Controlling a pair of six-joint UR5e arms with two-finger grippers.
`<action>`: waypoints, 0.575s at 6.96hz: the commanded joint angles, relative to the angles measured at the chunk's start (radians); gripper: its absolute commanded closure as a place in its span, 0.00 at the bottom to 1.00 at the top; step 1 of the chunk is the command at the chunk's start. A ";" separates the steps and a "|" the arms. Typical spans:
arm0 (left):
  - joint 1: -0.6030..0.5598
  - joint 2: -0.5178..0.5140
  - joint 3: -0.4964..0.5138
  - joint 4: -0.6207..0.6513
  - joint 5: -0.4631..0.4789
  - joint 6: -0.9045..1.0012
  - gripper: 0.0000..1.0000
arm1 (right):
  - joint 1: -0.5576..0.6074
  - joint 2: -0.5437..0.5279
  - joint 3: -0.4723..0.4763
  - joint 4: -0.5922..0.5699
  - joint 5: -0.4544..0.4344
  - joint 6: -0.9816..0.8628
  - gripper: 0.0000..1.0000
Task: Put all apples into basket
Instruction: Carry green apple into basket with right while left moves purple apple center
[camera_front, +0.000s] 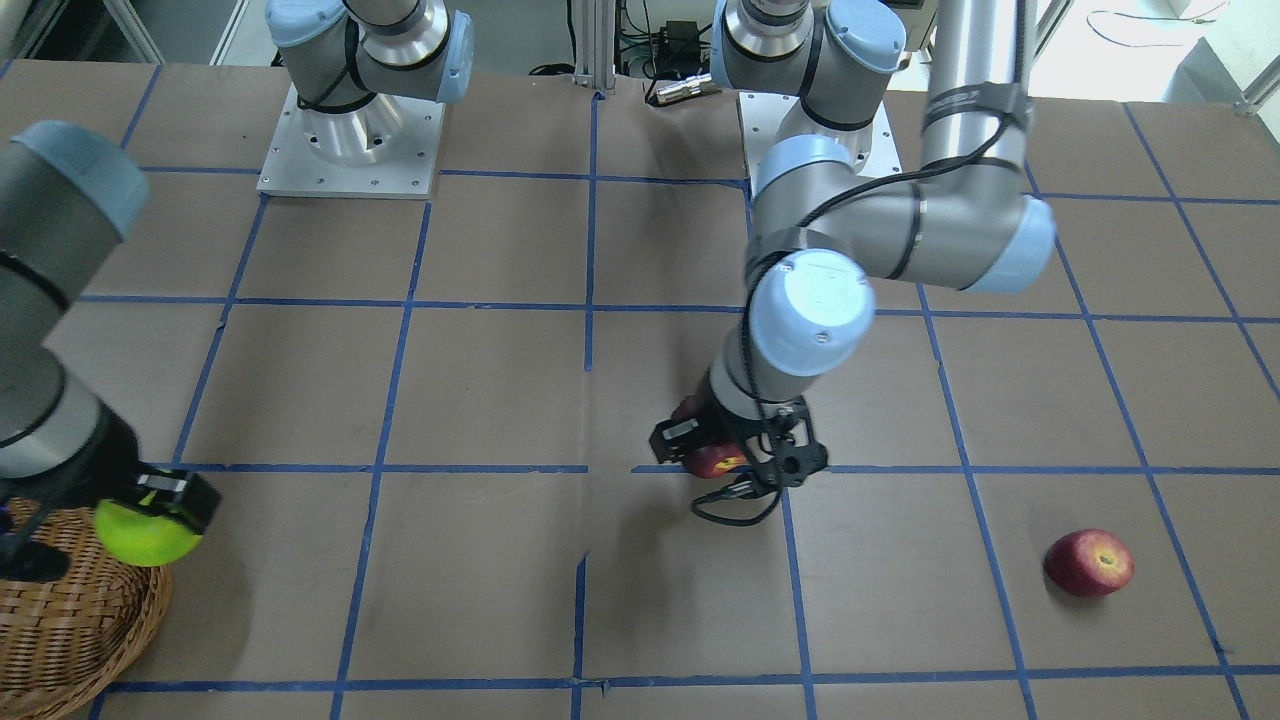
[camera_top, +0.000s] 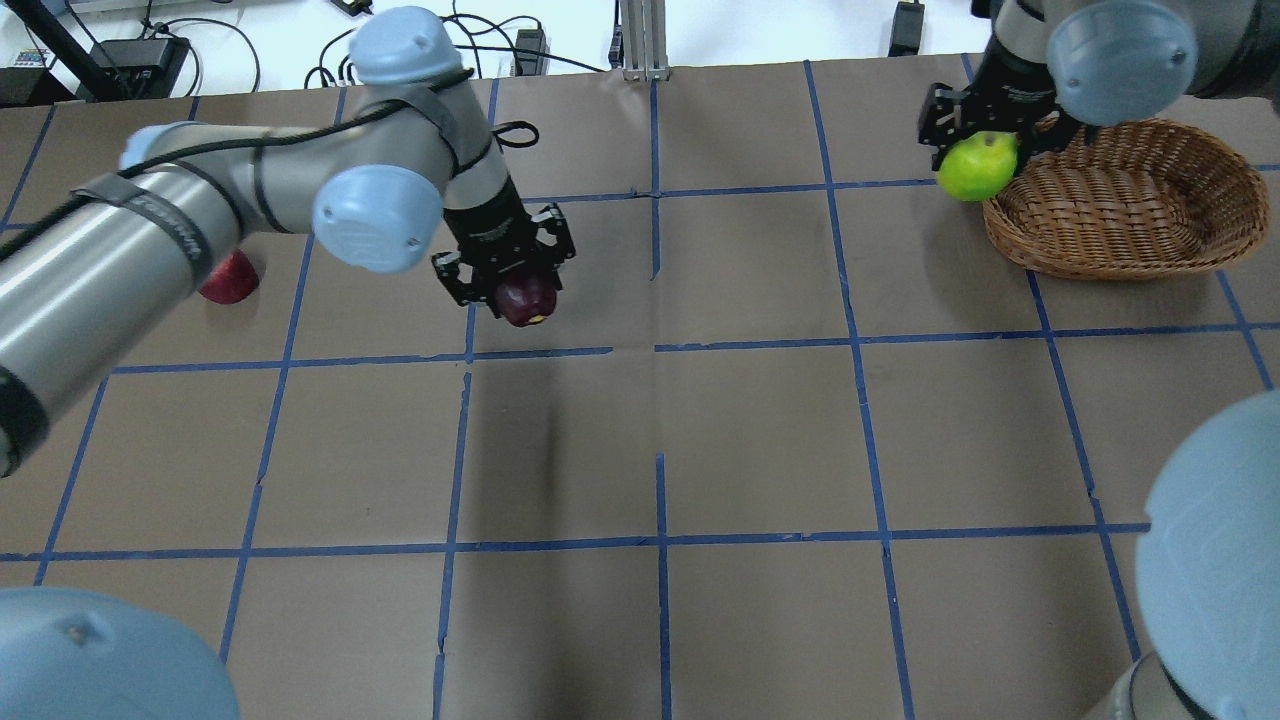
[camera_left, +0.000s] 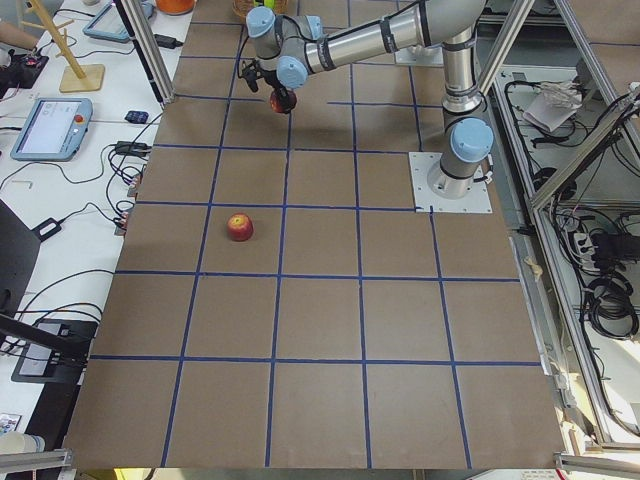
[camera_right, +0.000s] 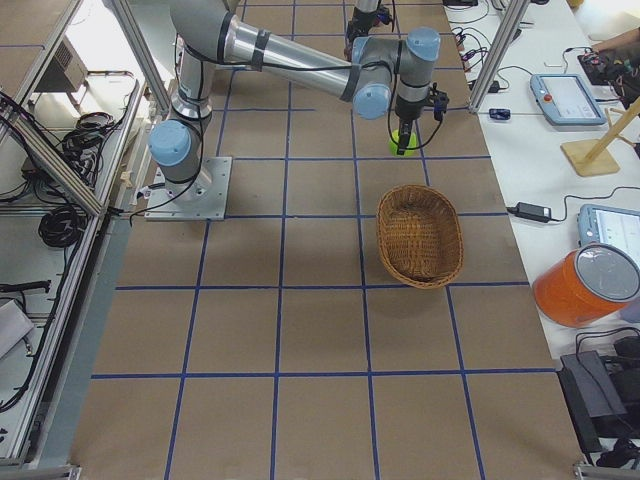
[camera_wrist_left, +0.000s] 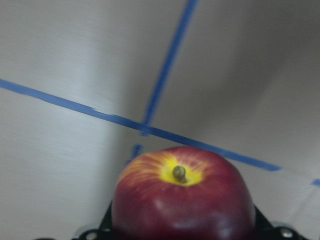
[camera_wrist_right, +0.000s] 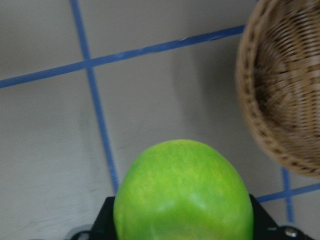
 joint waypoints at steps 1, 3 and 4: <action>-0.111 -0.128 -0.043 0.277 -0.018 -0.234 0.28 | -0.151 0.070 -0.068 -0.014 -0.035 -0.255 1.00; -0.129 -0.148 -0.043 0.275 -0.016 -0.235 0.00 | -0.246 0.202 -0.135 -0.138 -0.032 -0.393 1.00; -0.119 -0.117 -0.042 0.247 -0.052 -0.235 0.00 | -0.265 0.222 -0.145 -0.146 -0.035 -0.403 1.00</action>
